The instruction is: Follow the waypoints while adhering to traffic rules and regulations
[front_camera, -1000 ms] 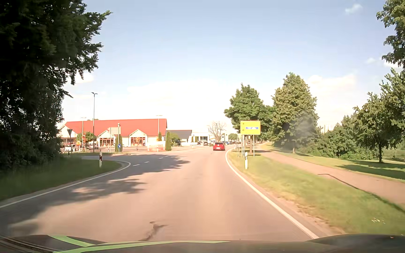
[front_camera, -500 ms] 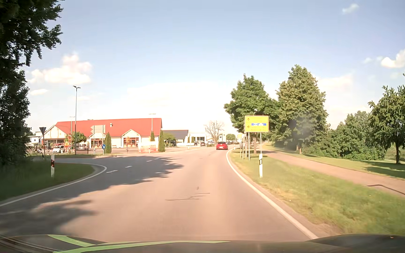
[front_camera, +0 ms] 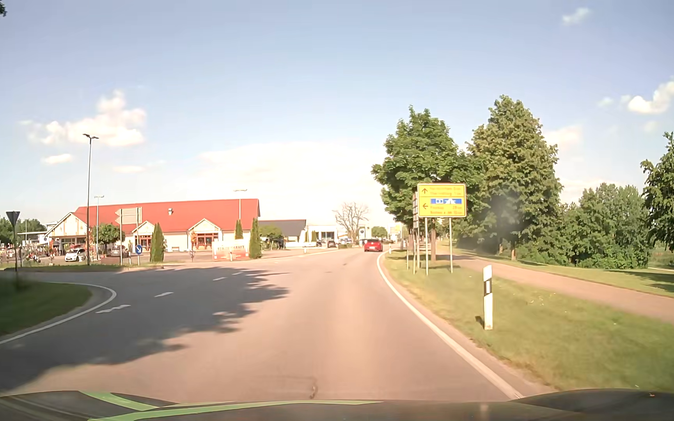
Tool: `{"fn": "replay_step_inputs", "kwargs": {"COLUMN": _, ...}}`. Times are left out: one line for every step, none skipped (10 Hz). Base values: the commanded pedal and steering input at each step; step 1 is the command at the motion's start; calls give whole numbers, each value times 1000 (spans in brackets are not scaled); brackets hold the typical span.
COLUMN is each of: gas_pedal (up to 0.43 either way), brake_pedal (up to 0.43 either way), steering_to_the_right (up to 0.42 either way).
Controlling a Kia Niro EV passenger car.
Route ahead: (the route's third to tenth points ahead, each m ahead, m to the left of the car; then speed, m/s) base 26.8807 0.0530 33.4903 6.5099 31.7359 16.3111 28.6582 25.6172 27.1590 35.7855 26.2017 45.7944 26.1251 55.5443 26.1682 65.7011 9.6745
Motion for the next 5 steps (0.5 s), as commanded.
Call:
{"fn": "replay_step_inputs", "kwargs": {"gas_pedal": 0, "brake_pedal": 159, "steering_to_the_right": 14}}
{"fn": "replay_step_inputs", "kwargs": {"gas_pedal": 0, "brake_pedal": 159, "steering_to_the_right": 14}}
{"fn": "replay_step_inputs", "kwargs": {"gas_pedal": 0, "brake_pedal": 171, "steering_to_the_right": 14}}
{"fn": "replay_step_inputs", "kwargs": {"gas_pedal": 0, "brake_pedal": 171, "steering_to_the_right": 14}}
{"fn": "replay_step_inputs", "kwargs": {"gas_pedal": 0, "brake_pedal": 171, "steering_to_the_right": 14}}
